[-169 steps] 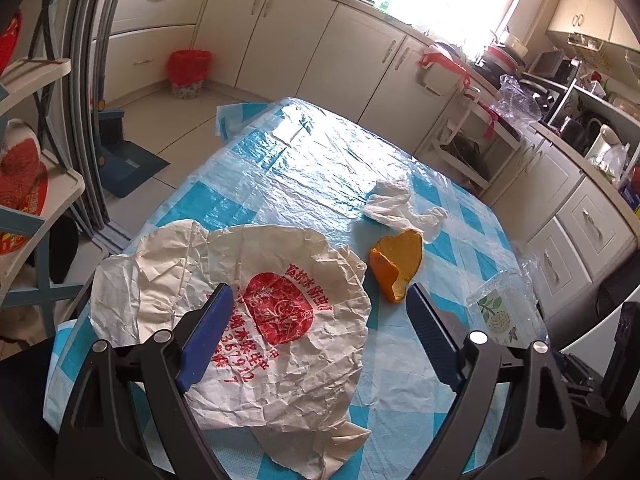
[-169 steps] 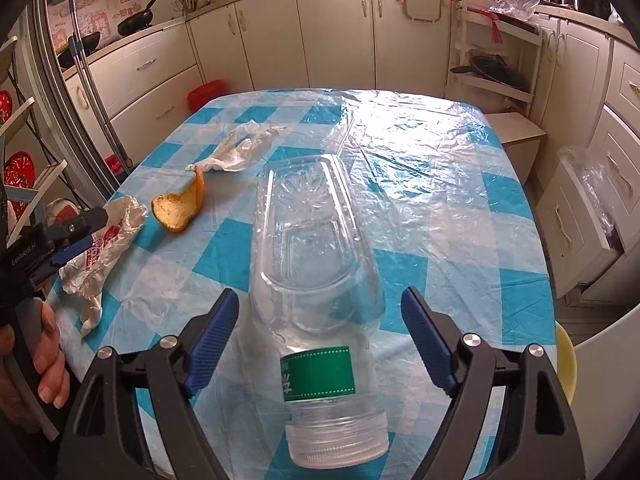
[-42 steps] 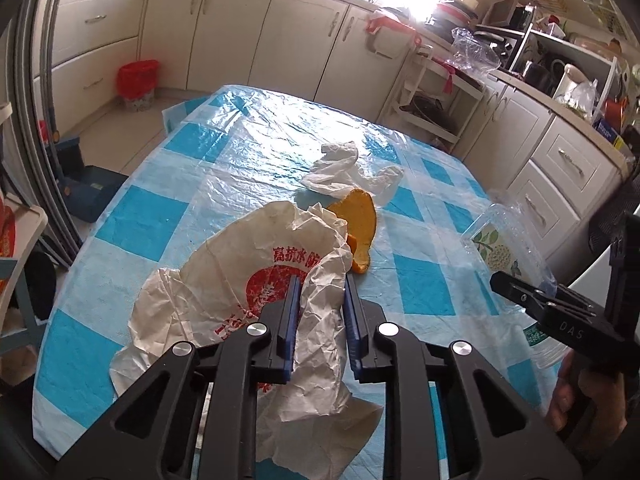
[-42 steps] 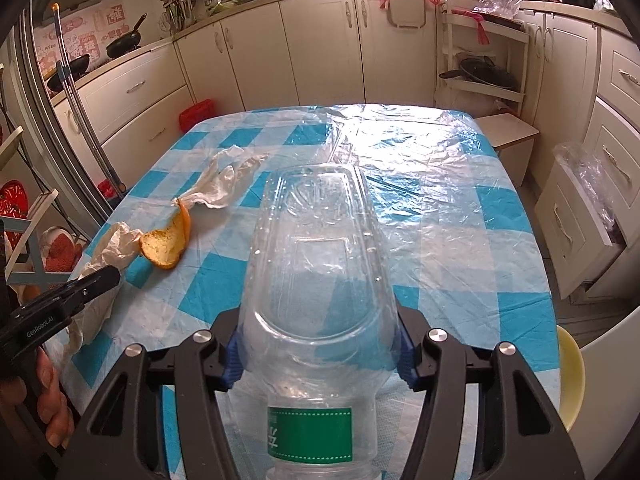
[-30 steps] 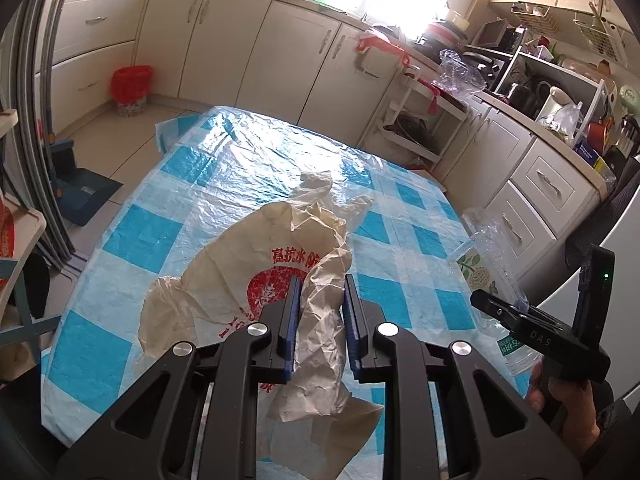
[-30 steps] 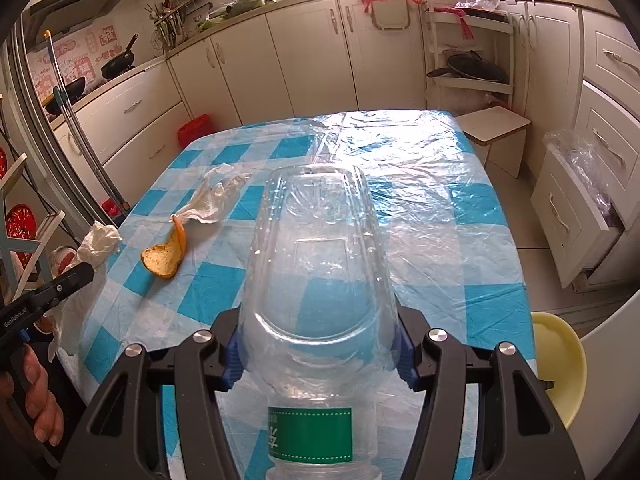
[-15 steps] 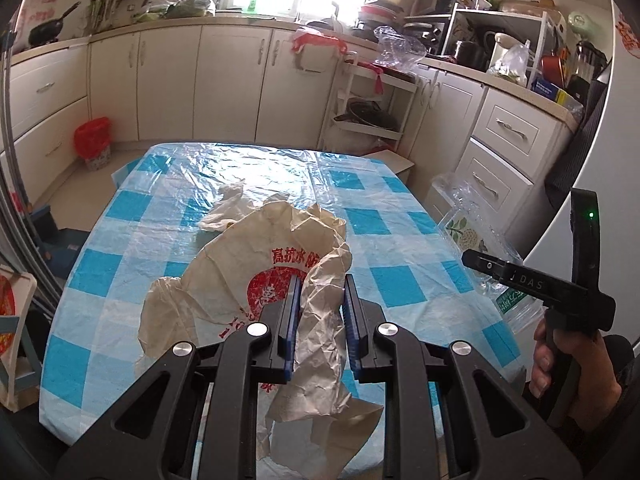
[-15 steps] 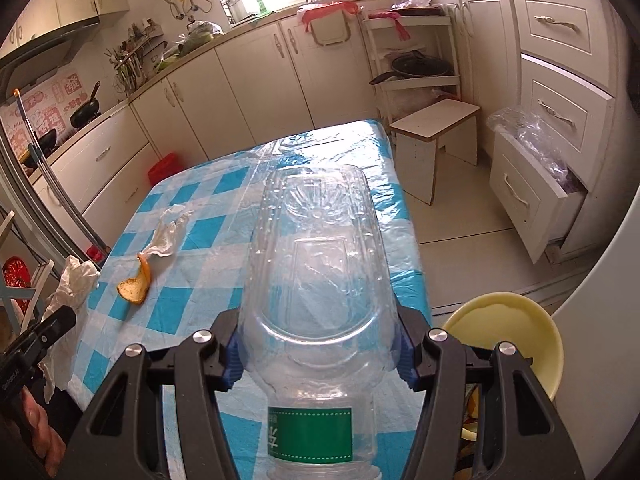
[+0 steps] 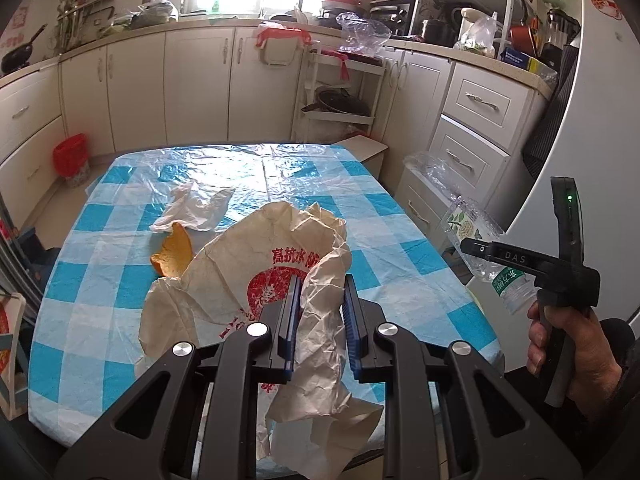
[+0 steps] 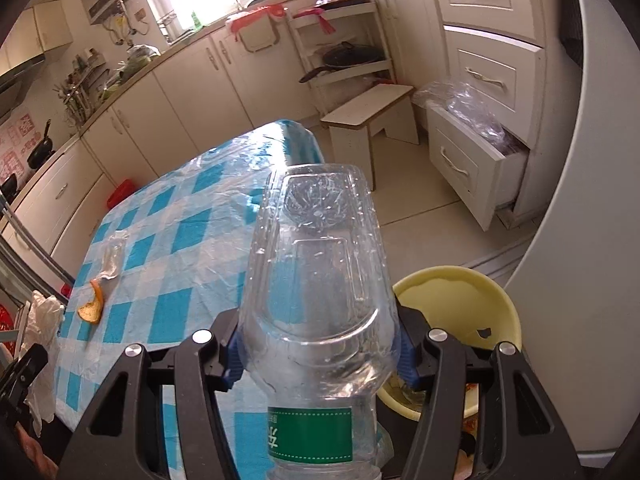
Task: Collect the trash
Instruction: 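Carry the bag and bottle with both tools over the yellow bucket, then open both tools over the yellow bucket to drop bag and bottle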
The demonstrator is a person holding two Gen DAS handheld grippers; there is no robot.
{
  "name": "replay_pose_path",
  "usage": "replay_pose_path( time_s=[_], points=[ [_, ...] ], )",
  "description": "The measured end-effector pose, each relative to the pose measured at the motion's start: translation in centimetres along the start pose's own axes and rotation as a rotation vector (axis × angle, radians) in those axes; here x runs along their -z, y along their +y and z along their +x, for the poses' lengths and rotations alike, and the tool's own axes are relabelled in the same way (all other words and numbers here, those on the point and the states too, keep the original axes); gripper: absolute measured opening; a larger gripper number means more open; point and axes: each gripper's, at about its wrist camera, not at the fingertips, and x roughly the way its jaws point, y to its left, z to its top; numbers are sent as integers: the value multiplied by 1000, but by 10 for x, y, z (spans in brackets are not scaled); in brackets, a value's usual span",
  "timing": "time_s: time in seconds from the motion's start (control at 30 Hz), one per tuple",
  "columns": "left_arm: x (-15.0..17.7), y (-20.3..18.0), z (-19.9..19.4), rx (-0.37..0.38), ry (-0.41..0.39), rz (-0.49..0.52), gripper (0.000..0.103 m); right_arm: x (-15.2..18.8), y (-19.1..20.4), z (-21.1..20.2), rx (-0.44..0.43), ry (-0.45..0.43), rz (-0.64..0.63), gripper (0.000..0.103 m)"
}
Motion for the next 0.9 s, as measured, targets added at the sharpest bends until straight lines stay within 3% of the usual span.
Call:
replay_pose_path(
  time_s=[0.2,0.3,0.4,0.57,0.7,0.9],
  points=[
    [-7,-24,13,64,25,16,19,-6,-43,43,145,170,115,58],
    [-15,-43,22,104,33,36,19,-24,-67,50,192,201,185,61],
    [-22,-65,36,154,57,54,19,-59,-68,31,180,135,139,65],
    [-28,-116,75,248,124,82,19,-101,-62,-18,109,-78,29,83],
    [-32,-159,116,337,191,67,19,-108,-91,-31,-15,-132,213,84],
    [-28,-212,192,408,310,1,21,-122,-97,-56,-44,-236,252,84]
  ],
)
